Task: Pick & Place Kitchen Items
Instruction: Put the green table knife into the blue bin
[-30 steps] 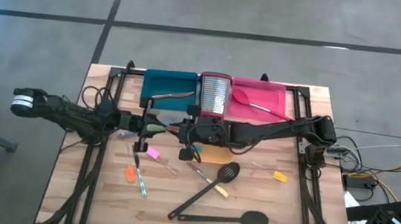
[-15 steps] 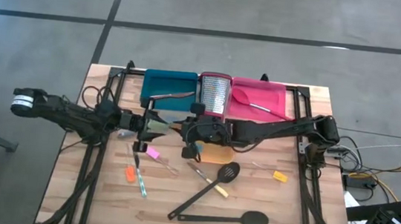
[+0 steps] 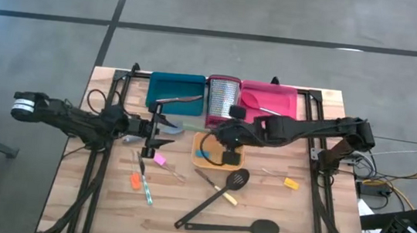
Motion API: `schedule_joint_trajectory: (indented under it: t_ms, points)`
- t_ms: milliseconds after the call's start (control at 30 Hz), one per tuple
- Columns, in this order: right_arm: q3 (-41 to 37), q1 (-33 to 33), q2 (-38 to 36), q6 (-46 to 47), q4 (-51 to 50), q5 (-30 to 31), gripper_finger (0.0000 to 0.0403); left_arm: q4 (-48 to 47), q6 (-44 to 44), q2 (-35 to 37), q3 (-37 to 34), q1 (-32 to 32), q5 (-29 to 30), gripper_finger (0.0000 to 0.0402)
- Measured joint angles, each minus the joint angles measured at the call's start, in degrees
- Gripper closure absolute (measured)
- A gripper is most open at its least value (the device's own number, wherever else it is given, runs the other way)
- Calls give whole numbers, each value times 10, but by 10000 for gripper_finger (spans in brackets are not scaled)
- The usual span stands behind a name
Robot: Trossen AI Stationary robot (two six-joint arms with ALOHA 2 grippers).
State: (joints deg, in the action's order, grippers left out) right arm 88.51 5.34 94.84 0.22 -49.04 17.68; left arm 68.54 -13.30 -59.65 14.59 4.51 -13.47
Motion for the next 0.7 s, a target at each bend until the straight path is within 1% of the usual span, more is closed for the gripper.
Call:
schedule_joint_trajectory:
  t_ms: [67, 133, 300, 367, 500, 633, 700]
  points:
    - [0, 0, -1, 39, -57, -23, 341, -28, 0, 0, 9, 0, 14, 193]
    - [0, 0, -1, 69, -99, -41, 341, -80, 0, 0, 25, 0, 25, 193]
    - [-1, 0, 5, 116, -167, -91, 341, -290, -11, -5, 101, 0, 38, 193]
    - [-1, 2, 10, 130, -187, -95, 341, -360, -16, -13, 133, 0, 41, 193]
    - [-1, 1, 22, 155, -219, -104, 341, -442, -30, -39, 188, 0, 46, 193]
    - [-2, 3, 36, 164, -241, -109, 341, -555, -56, -76, 261, 0, 83, 193]
    - [-2, 4, 39, 164, -242, -109, 341, -622, -62, -101, 303, 0, 89, 193]
